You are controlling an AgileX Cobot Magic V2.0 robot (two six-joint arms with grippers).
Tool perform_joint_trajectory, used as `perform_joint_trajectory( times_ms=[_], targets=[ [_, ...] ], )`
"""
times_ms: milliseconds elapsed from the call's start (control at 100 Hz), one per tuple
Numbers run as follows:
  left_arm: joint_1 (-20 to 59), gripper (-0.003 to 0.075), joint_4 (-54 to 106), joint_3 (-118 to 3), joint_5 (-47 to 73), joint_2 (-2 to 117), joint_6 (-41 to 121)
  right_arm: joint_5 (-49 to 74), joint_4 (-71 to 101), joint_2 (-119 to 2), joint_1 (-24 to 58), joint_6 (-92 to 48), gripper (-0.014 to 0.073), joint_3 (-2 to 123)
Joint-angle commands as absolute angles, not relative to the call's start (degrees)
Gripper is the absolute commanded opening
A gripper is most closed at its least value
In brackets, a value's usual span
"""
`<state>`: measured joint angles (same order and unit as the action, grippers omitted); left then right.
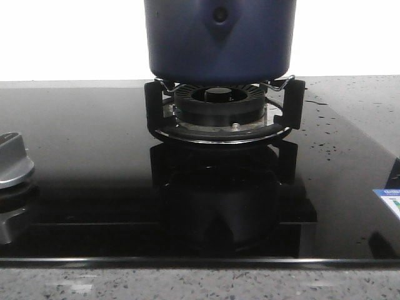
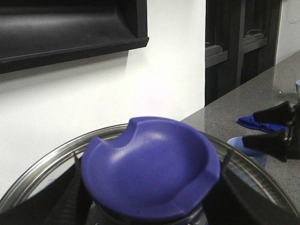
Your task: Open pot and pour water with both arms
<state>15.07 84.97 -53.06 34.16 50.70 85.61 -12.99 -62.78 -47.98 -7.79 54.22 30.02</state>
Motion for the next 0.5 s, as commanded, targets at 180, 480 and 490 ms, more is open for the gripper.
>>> perform_joint_trajectory(
  times_ms=[180,480,490],
  targets=[
    [18.17,0.0304,89.8,-54.91,33.58,53.41,85.81,-14.63,-62.77,-34.62,-7.87,59.57,0.0493,31.16],
    [21.79,0.0303,96.12,-59.97,35.13,63.29,92.02,-14.49,-63.41,-23.0,-4.35,59.68,-0.0068,26.09],
    [21.91,0.0303,96.22,-60.41,35.33,63.58,92.02,-14.49,-63.41,-22.79,-4.16,59.68,-0.0067,25.8]
  ],
)
